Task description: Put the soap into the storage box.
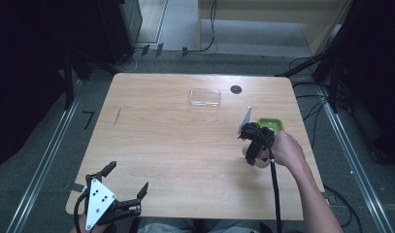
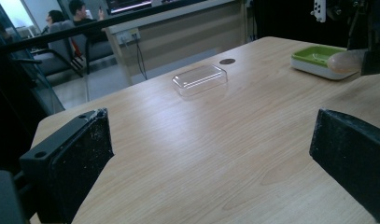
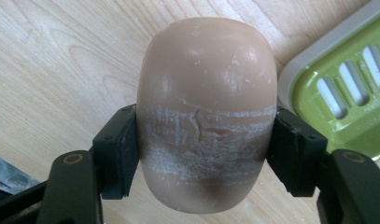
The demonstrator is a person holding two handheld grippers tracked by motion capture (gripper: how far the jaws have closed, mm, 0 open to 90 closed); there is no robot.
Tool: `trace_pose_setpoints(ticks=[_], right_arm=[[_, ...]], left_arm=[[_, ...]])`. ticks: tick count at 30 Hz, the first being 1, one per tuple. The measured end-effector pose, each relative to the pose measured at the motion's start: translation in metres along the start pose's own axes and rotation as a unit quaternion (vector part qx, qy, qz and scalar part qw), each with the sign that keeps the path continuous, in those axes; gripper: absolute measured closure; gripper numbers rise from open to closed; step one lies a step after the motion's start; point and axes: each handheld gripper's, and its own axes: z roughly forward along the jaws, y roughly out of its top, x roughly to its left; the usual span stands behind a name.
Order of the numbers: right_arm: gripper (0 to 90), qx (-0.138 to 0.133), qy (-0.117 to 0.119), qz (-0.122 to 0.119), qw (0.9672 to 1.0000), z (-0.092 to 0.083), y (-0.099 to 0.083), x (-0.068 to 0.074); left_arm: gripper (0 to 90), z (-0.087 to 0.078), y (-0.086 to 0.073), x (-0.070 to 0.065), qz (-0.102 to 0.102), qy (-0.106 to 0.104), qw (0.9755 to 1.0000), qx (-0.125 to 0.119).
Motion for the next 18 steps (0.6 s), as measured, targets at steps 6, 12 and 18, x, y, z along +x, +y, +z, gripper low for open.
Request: trace_pose_setpoints(ticks=[6,12,18], right_arm=[[33.4,-0.003,-0.001,0.01,0.9999,-0.004,-0.004,-0.008],[33.4,-0.004,-0.001,0.012,0.9999,-0.006,-0.005,-0.014],[33.4,-0.002,0.0,0.014,0.9999,-0.006,-0.006,-0.019]], left_arm=[[0.0,0.0,0.0,0.0,0.0,0.0,1.0,0.0],[0.0,0.0,0.0,0.0,0.001,-0.001,1.0,0.001],[0.0,0.0,0.0,0.0,0.001,0.0,1.0,0.001]])
